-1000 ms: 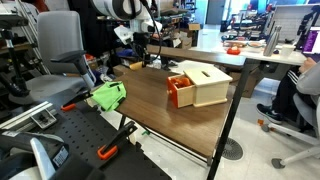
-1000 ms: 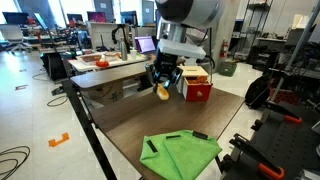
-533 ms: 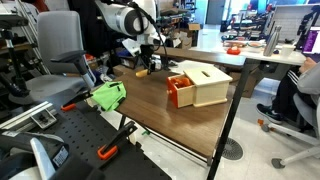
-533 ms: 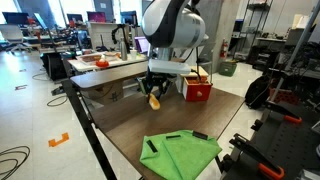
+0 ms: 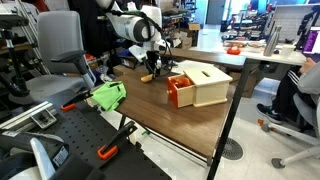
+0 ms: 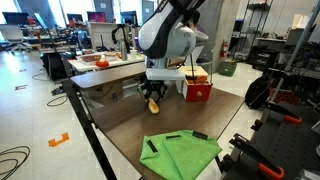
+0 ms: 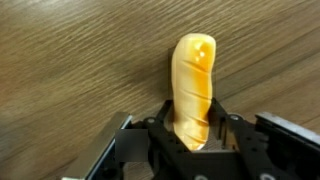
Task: Move the brown object to the left
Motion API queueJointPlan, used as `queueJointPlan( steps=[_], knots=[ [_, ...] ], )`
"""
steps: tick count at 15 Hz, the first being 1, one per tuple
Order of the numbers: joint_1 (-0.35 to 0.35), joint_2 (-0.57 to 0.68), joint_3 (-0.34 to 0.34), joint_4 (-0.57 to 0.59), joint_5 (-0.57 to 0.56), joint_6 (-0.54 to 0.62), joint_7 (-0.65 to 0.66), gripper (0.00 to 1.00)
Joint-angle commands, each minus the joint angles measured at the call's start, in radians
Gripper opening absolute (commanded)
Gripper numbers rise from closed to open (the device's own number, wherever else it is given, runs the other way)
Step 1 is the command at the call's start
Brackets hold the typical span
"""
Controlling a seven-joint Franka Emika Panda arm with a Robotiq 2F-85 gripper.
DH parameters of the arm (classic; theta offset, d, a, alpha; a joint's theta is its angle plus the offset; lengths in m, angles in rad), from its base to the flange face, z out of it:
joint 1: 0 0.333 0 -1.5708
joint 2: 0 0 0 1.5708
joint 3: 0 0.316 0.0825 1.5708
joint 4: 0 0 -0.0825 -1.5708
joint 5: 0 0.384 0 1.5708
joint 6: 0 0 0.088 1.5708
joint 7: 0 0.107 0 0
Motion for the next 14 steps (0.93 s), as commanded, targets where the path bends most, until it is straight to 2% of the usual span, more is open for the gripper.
queueJointPlan(
  steps=[1, 2, 3, 4, 5, 6, 10, 12, 14],
  knots=[
    [0.020, 0.065, -0.031, 0.116, -0.036, -0.078, 0.044, 0.13],
    [0.020, 0.073, -0.034, 0.130, -0.039, -0.089, 0.047, 0.13],
    [0.021, 0.081, -0.037, 0.144, -0.041, -0.098, 0.051, 0.22],
    [0.018, 0.087, -0.035, 0.154, -0.040, -0.105, 0.053, 0.63],
    [0.018, 0.090, -0.034, 0.163, -0.041, -0.115, 0.057, 0.64],
    [0.017, 0.093, -0.034, 0.171, -0.041, -0.121, 0.059, 0.69],
    [0.019, 0.075, -0.032, 0.164, -0.041, -0.128, 0.064, 0.98],
    [0.017, 0.029, -0.019, 0.110, -0.032, -0.118, 0.055, 1.00],
    [0.022, -0.053, -0.004, 0.007, -0.028, -0.095, 0.036, 1.00]
  ],
)
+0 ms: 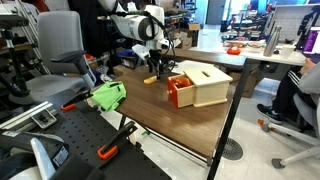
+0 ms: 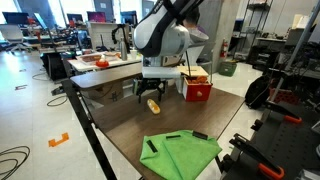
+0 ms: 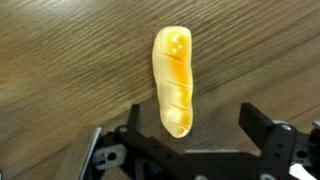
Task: Move the brown object to the left
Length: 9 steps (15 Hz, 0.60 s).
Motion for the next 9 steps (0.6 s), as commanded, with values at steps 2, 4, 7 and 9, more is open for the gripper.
queueJointPlan(
  steps=[2, 4, 7, 9],
  knots=[
    [0.015, -0.190, 0.025, -0.211, -0.013, -0.016, -0.013, 1.00],
    [0.018, -0.285, 0.039, -0.311, -0.014, 0.003, -0.037, 1.00],
    [-0.008, -0.428, 0.066, -0.447, -0.011, 0.016, -0.110, 1.00],
    [0.007, -0.340, 0.055, -0.337, -0.010, -0.001, -0.071, 1.00]
  ],
)
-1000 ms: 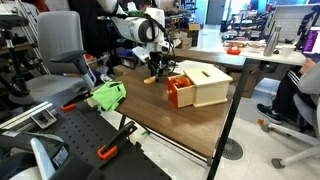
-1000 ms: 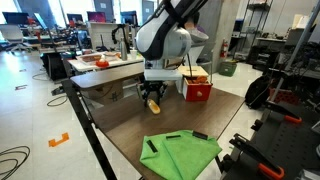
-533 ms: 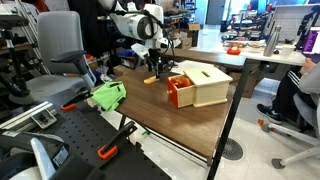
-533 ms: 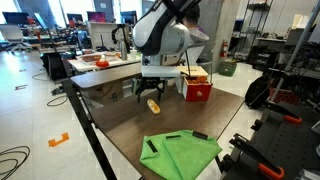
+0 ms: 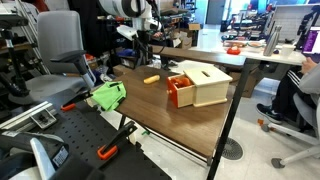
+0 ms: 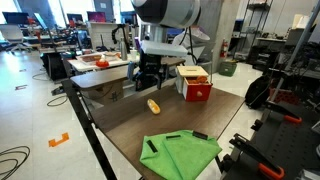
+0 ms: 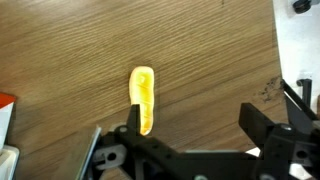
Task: Move the brown object to the left
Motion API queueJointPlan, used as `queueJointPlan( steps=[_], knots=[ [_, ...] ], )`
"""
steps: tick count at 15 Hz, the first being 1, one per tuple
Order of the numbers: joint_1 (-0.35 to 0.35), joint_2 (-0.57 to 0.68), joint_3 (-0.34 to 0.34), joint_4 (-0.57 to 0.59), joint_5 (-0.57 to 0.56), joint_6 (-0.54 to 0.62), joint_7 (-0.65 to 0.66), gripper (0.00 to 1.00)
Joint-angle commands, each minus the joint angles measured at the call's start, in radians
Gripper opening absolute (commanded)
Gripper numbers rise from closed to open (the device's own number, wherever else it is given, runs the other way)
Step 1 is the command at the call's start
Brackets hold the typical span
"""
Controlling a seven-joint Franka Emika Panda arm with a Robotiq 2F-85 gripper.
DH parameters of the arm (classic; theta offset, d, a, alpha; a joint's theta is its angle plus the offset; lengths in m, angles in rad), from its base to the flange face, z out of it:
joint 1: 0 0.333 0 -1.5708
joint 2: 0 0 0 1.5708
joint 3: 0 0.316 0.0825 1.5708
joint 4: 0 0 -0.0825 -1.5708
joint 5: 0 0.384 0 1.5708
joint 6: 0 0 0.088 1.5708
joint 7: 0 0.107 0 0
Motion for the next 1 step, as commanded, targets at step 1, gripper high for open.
queueJointPlan(
  steps=[1],
  knots=[
    [-0.012, -0.032, 0.012, -0.030, -0.011, -0.002, -0.002, 1.00]
  ],
)
